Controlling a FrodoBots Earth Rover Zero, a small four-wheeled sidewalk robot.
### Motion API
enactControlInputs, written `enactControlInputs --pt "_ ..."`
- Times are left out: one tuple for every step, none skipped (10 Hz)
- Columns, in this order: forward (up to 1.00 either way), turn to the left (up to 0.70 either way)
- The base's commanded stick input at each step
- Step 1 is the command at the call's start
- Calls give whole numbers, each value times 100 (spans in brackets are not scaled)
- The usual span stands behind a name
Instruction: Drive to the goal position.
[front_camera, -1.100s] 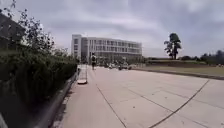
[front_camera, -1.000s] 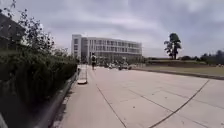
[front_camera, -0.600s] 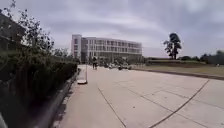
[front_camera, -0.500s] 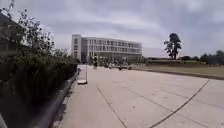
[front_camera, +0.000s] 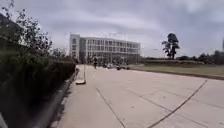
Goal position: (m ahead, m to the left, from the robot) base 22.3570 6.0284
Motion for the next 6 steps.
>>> enactControlInputs --pt "0 -70" --pt "0 -70" --pt "0 -70" --pt "0 -70" --pt "0 -70" --pt "0 -70"
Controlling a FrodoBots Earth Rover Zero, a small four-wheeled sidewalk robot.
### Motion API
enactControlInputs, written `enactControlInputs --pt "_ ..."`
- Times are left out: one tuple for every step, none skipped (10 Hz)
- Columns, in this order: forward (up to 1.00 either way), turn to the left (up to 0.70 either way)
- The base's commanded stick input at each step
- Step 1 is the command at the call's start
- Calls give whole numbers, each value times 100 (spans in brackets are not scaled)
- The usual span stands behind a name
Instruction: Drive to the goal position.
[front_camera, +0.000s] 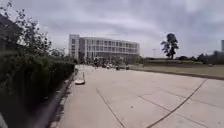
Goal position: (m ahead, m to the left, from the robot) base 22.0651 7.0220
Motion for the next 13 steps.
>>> enactControlInputs --pt "0 -54" --pt "11 -17" --pt "57 0" --pt "70 0" --pt "70 0" --pt "70 0" --pt "70 -13" --pt "70 -28" --pt "70 -34" --pt "70 -35" --pt "70 -29" --pt "70 0" --pt "70 0"
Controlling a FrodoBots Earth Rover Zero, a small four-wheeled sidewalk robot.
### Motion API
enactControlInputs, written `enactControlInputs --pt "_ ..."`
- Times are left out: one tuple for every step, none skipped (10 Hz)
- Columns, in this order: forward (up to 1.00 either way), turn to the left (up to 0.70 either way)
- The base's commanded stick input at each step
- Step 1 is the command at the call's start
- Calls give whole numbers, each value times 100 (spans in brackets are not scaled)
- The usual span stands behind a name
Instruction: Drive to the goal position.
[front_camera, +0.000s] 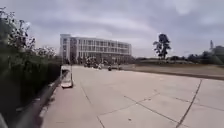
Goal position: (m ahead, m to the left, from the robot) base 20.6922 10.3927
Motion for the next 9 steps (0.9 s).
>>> enactControlInputs --pt "70 0" --pt "70 0" --pt "70 0" --pt "70 0" --pt "70 0" --pt "70 0" --pt "70 0" --pt "70 25" --pt "70 35"
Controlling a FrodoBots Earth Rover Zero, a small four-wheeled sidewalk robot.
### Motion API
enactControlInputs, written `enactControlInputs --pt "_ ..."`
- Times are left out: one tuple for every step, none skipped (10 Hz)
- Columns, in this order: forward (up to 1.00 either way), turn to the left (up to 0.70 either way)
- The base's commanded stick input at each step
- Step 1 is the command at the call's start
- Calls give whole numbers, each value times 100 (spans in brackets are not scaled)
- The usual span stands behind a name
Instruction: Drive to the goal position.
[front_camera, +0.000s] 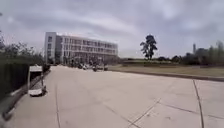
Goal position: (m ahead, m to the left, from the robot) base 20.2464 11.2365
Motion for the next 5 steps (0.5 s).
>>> enactControlInputs --pt "70 35" --pt "70 35" --pt "70 35" --pt "70 28" --pt "70 6"
